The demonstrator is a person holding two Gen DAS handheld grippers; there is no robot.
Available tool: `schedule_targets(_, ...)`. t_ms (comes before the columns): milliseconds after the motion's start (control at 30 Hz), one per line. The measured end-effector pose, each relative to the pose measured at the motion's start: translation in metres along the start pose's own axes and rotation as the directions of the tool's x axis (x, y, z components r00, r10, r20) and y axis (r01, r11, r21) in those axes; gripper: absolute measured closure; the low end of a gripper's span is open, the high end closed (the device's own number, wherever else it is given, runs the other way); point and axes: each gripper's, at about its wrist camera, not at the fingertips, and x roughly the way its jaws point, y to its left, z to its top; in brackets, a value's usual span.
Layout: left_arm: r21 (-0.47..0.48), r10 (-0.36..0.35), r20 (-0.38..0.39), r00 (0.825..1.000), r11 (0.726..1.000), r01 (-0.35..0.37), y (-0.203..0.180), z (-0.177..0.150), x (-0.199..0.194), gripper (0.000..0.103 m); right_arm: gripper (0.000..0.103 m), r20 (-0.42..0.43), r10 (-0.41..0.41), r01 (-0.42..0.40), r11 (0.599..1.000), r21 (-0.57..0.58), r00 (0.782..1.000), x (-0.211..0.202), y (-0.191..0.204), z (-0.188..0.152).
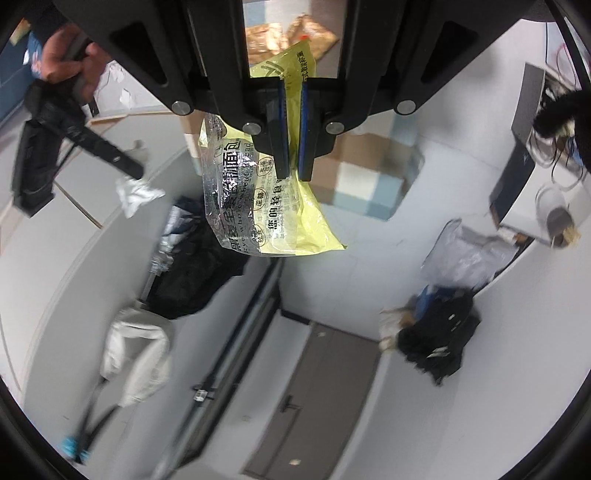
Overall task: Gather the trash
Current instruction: 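Carry tissue in the right tool to the bin and open it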
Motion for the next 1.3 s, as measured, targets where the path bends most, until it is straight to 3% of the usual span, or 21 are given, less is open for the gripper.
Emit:
schedule_targets(300,0.135,-0.11,0.001,0.994,0.985,0.109,-0.082,0.004,-0.008,0.102,0.085,0.165,-0.029,0.026,0.999,0.021,0.986,-0.132,-0.046,0.006)
schedule_targets(633,0.279,-0.234,-0.116,0.965,0.925,0.257,-0.179,-0.015,0.019,0.102,0.085,0.226,-0.197,0.181,0.979,0.089,0.954,-0.228,-0.117,-0.015)
schedule_targets(733,0.326,-0.266,-0.172,0.948,0.893,0.31,-0.206,-0.028,0.039,0.102,0.085,0.205,-0.256,0.229,0.962,0.146,0.945,-0.24,-0.146,-0.028)
schedule_targets(967,0.421,-0.265,-0.284,0.922,0.829,0.368,-0.264,-0.058,0.085,0.102,0.085,0.121,-0.358,0.307,0.9,0.31,0.926,-0.247,-0.22,-0.064)
schedule_targets(1100,0.465,-0.248,-0.354,0.902,0.79,0.4,-0.296,-0.08,0.117,0.102,0.085,0.061,-0.361,0.313,0.871,0.379,0.93,-0.23,-0.259,-0.084)
schedule_targets(1300,0.485,-0.186,-0.459,0.869,0.767,0.42,-0.325,-0.113,0.168,0.102,0.085,-0.054,-0.328,0.312,0.815,0.488,0.943,-0.197,-0.315,-0.125)
